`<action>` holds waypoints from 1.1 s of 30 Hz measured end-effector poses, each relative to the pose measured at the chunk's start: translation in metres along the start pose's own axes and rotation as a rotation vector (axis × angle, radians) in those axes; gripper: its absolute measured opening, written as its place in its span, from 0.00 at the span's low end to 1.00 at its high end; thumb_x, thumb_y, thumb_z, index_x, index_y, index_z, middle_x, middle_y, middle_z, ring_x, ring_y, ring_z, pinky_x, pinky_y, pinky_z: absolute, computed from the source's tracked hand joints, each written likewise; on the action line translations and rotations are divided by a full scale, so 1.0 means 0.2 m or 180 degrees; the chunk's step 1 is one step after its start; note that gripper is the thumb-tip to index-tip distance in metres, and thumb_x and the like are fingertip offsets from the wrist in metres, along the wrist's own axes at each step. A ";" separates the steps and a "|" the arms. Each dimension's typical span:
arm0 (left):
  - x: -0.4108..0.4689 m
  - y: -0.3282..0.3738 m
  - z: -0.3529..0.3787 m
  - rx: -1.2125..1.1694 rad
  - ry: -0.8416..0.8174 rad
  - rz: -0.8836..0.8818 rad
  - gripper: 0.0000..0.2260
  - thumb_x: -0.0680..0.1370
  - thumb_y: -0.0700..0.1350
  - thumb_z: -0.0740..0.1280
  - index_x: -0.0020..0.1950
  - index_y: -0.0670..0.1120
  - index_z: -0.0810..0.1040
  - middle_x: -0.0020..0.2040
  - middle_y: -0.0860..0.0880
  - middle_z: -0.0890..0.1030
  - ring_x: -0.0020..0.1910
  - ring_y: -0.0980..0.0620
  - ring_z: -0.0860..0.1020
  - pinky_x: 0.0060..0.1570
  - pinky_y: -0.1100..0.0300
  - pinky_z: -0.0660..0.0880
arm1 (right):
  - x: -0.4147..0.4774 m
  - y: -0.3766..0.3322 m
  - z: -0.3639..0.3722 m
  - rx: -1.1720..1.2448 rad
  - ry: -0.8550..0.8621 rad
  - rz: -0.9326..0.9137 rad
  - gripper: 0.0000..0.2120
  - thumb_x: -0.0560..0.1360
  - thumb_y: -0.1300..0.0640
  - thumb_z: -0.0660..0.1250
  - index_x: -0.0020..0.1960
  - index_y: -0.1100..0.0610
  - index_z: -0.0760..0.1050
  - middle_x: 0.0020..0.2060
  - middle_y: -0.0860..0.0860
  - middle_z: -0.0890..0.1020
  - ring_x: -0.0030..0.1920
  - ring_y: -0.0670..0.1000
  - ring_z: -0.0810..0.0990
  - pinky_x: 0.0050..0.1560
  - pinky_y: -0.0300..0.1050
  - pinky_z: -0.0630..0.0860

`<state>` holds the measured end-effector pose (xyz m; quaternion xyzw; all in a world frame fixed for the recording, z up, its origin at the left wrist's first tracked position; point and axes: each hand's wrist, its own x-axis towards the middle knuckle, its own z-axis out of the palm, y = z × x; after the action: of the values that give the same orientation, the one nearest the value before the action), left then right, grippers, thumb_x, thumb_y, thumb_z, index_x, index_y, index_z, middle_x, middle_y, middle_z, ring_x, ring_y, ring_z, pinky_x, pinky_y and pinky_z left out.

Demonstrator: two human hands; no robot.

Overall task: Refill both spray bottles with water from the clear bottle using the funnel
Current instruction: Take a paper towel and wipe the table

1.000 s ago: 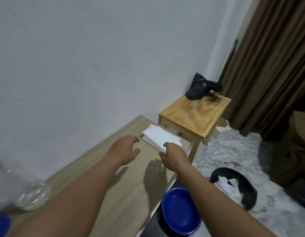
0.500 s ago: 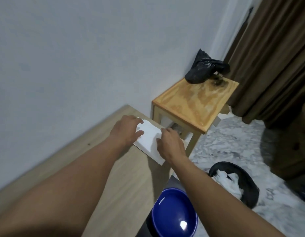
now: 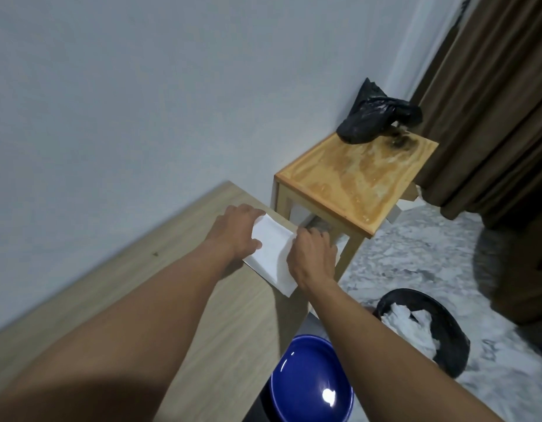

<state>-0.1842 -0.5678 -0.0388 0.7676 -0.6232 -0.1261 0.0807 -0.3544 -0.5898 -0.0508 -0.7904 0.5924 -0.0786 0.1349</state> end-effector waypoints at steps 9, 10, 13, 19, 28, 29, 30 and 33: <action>0.02 0.06 0.00 0.0112 0.0335 0.0164 0.19 0.80 0.51 0.66 0.71 0.55 0.74 0.77 0.48 0.64 0.76 0.46 0.59 0.71 0.47 0.62 | -0.01 0.00 -0.07 0.0141 0.0457 -0.0370 0.10 0.81 0.60 0.59 0.54 0.55 0.79 0.53 0.51 0.81 0.54 0.56 0.73 0.54 0.53 0.68; 0.02 0.06 -0.01 0.0090 0.0423 0.0170 0.16 0.80 0.51 0.66 0.68 0.54 0.77 0.76 0.49 0.66 0.76 0.46 0.60 0.71 0.47 0.63 | -0.01 0.00 -0.08 0.0169 0.0485 -0.0402 0.10 0.81 0.61 0.59 0.54 0.55 0.80 0.52 0.51 0.82 0.53 0.56 0.74 0.53 0.53 0.69; 0.02 0.05 -0.08 0.0124 0.0592 0.0236 0.10 0.80 0.51 0.66 0.59 0.53 0.82 0.71 0.50 0.73 0.71 0.46 0.67 0.67 0.48 0.66 | -0.02 0.02 -0.13 0.0283 0.0553 -0.0425 0.12 0.80 0.62 0.61 0.54 0.54 0.82 0.51 0.51 0.83 0.52 0.57 0.75 0.52 0.54 0.72; -0.06 0.06 -0.27 0.0118 0.0840 0.0470 0.08 0.81 0.49 0.64 0.52 0.50 0.82 0.51 0.51 0.82 0.57 0.46 0.75 0.52 0.51 0.71 | -0.07 -0.01 -0.26 0.0644 0.0856 -0.0394 0.11 0.78 0.58 0.63 0.47 0.54 0.85 0.42 0.51 0.85 0.45 0.56 0.78 0.44 0.53 0.78; -0.16 0.06 -0.48 -0.0013 0.1213 0.0560 0.06 0.80 0.49 0.65 0.50 0.52 0.82 0.43 0.50 0.82 0.48 0.48 0.78 0.42 0.57 0.65 | -0.16 -0.13 -0.47 0.0872 0.1237 -0.0442 0.07 0.78 0.58 0.65 0.45 0.53 0.82 0.42 0.49 0.82 0.45 0.52 0.76 0.43 0.54 0.79; -0.17 0.06 -0.50 0.0024 0.1270 0.0570 0.06 0.80 0.49 0.65 0.50 0.52 0.82 0.43 0.51 0.83 0.48 0.48 0.78 0.42 0.57 0.65 | -0.17 -0.14 -0.49 0.0855 0.1279 -0.0474 0.07 0.78 0.59 0.65 0.45 0.54 0.82 0.42 0.49 0.82 0.45 0.52 0.75 0.43 0.54 0.79; -0.18 0.06 -0.52 0.0048 0.1329 0.0575 0.06 0.80 0.49 0.65 0.50 0.53 0.83 0.43 0.51 0.83 0.49 0.49 0.77 0.43 0.57 0.65 | -0.17 -0.14 -0.51 0.0846 0.1316 -0.0507 0.07 0.78 0.59 0.66 0.45 0.54 0.82 0.42 0.49 0.82 0.46 0.53 0.76 0.44 0.54 0.78; -0.21 0.07 -0.57 -0.0009 0.1415 0.0537 0.07 0.80 0.50 0.65 0.50 0.53 0.83 0.43 0.51 0.83 0.50 0.49 0.77 0.44 0.56 0.67 | -0.20 -0.15 -0.56 0.0923 0.1378 -0.0558 0.07 0.79 0.59 0.65 0.47 0.55 0.83 0.44 0.50 0.83 0.47 0.53 0.76 0.45 0.52 0.77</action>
<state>-0.1717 -0.5334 0.0781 0.7216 -0.6519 0.0523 0.2272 -0.3705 -0.5579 0.0666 -0.7759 0.5193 -0.3411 0.1096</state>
